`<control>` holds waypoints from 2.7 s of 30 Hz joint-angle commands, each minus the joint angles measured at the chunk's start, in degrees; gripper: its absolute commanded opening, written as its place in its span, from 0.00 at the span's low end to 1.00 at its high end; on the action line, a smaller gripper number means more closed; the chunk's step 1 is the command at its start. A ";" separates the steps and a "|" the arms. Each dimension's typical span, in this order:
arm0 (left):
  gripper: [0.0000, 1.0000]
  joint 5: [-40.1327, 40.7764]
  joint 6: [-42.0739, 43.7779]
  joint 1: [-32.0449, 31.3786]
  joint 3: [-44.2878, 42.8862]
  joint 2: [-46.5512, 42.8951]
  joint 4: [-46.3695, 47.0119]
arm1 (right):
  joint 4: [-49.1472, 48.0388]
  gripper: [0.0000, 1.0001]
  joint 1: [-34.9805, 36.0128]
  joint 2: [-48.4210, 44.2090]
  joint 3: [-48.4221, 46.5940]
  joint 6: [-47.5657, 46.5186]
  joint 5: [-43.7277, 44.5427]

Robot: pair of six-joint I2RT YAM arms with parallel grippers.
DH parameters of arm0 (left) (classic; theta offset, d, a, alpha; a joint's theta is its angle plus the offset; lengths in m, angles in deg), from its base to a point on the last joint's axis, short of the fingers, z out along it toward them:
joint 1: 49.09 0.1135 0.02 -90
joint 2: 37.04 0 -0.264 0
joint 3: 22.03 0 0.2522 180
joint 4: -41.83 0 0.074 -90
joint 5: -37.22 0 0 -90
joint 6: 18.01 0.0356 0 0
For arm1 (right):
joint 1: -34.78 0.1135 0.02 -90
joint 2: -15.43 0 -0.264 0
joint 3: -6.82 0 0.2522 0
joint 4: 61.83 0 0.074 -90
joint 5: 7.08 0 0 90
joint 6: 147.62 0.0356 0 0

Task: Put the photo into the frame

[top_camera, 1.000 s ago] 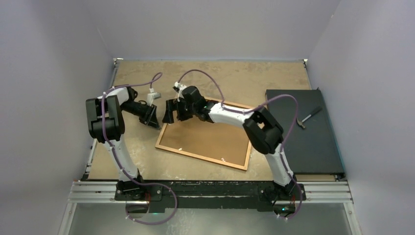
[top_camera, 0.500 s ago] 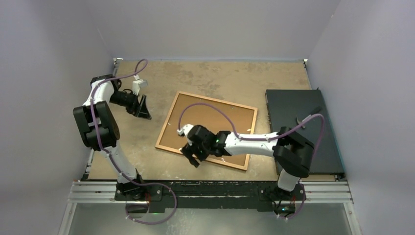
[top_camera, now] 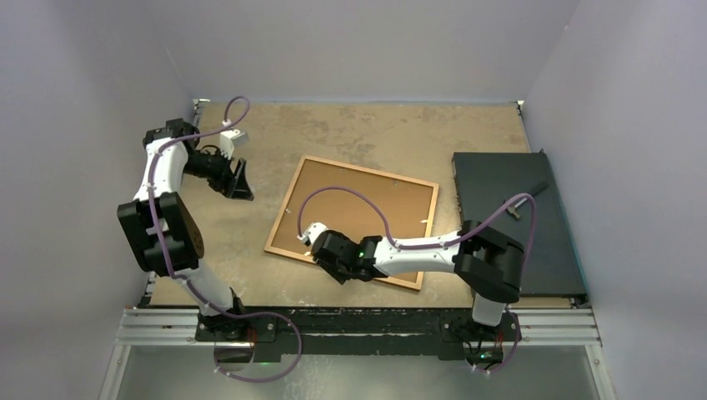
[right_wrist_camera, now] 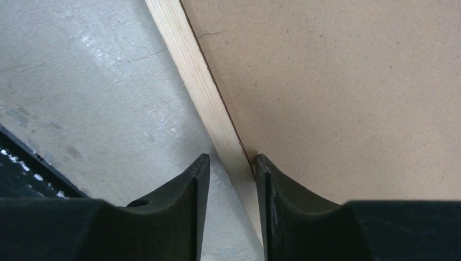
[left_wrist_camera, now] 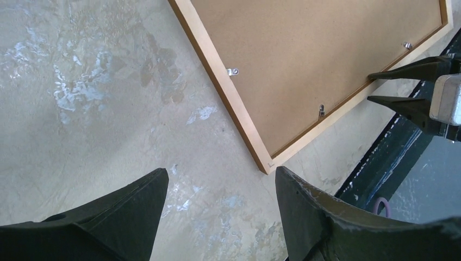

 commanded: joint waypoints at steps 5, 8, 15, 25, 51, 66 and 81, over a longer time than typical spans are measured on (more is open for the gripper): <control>0.71 -5.38 4.65 0.19 5.26 -7.42 3.32 | 0.01 0.15 1.01 2.18 -1.31 0.68 4.64; 0.72 -8.86 17.01 0.17 11.35 -12.97 2.79 | 1.37 0.01 0.70 1.66 -5.54 -0.22 4.58; 0.78 -11.51 38.05 0.09 20.38 -26.76 1.65 | 0.45 0.00 -5.42 -1.16 -15.53 -2.12 -7.34; 0.78 -9.93 57.32 -1.98 34.81 -45.66 14.27 | 2.81 0.00 -10.34 -0.54 -25.33 -1.76 -23.21; 0.09 3.51 59.33 -18.14 28.62 -47.57 16.90 | 19.93 0.77 -12.49 -0.91 -43.59 -8.01 -24.30; 0.07 -2.81 45.14 -18.11 19.03 -41.93 16.69 | 23.73 0.88 -7.74 -11.31 -32.64 -19.85 -11.46; 0.05 -3.31 42.57 -18.09 17.00 -41.73 16.99 | 19.24 0.61 -6.55 -4.65 -36.16 -24.42 5.82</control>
